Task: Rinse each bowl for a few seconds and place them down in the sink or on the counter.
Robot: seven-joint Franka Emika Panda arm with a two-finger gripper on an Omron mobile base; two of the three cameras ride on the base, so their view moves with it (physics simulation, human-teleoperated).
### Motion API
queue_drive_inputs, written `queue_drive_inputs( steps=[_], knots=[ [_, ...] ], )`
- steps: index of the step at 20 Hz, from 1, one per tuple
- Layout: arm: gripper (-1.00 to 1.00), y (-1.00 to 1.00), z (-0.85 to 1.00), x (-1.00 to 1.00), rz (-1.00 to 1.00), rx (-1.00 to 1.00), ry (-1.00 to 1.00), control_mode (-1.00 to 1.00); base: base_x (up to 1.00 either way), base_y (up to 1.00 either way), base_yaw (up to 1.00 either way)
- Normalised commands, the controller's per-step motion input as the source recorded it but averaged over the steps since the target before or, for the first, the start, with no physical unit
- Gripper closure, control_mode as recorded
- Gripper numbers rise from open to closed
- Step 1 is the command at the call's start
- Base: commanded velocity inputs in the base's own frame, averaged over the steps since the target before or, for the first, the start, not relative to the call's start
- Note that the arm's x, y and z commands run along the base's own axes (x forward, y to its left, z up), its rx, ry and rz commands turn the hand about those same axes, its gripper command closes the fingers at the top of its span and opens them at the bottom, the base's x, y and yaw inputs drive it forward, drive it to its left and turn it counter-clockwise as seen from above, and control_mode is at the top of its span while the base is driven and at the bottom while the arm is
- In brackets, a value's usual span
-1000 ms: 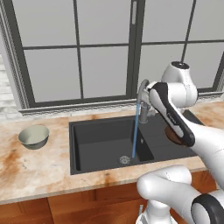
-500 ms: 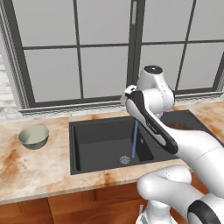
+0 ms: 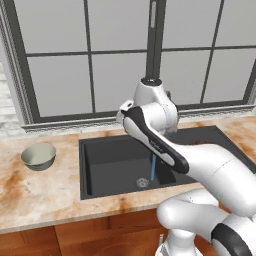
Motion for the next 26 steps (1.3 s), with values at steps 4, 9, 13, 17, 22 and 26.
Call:
queue_drive_inputs(
  steps=[4,9,13,17,22,26],
  knots=[
    [-1.0,0.56,0.0,0.0,0.09,-0.04,0.05,-1.0,0.0,0.0,0.0],
    [-1.0,0.59,-0.01,0.0,0.06,-0.09,0.0,-1.0,0.0,0.0,0.0],
    [-1.0,0.53,-0.01,0.0,0.01,-0.11,0.0,-1.0,0.0,0.0,0.0],
    [-1.0,0.47,-0.12,0.06,0.0,-0.01,0.0,-1.0,0.0,0.0,0.0],
    [-1.0,0.48,-0.21,0.12,0.0,0.04,0.0,-1.0,0.0,0.0,0.0],
    [-1.0,0.43,-0.22,0.07,0.0,0.04,-0.02,-1.0,0.0,0.0,0.0]
  ],
)
